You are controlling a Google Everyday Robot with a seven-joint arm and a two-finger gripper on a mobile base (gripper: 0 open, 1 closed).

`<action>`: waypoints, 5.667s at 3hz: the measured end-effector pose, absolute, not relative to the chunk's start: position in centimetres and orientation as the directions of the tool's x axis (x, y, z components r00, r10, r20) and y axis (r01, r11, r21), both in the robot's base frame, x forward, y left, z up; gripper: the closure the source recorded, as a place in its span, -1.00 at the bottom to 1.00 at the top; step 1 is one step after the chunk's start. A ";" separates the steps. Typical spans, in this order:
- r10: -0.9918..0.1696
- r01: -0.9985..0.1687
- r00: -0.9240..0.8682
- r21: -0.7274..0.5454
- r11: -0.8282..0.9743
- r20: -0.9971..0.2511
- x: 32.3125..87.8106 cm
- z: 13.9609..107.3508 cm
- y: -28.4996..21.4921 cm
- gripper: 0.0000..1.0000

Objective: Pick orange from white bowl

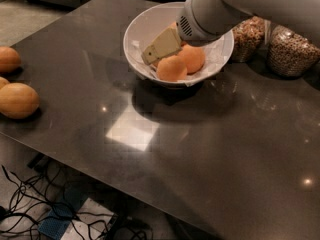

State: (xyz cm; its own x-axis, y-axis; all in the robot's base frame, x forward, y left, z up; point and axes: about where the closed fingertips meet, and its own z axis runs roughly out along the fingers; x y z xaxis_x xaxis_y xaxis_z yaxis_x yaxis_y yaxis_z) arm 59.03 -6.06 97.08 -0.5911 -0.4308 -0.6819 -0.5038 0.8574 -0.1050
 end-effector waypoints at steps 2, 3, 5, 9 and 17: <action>-0.282 -0.358 -0.644 -0.045 0.932 -0.711 61.2 95.7 -5.3 -1.00; -0.247 -0.334 -0.651 -0.022 0.942 -0.718 62.6 94.8 -4.7 -1.00; -0.186 -0.269 -0.689 0.009 0.963 -0.701 64.5 92.6 -5.3 -1.00; -0.114 -0.172 -0.768 0.033 0.985 -0.630 64.8 87.9 -5.5 -0.68; -0.135 -0.242 -0.746 0.077 0.967 -0.652 64.0 88.8 -8.0 1.00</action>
Offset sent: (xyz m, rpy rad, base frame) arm 0.0385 0.0112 -0.0251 0.1047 -0.0072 -0.2517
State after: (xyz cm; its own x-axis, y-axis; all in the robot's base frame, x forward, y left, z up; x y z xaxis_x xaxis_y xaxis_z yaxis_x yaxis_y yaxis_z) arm 64.00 -7.96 88.82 -0.7463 -0.1354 -0.6517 -0.2424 0.9671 0.0767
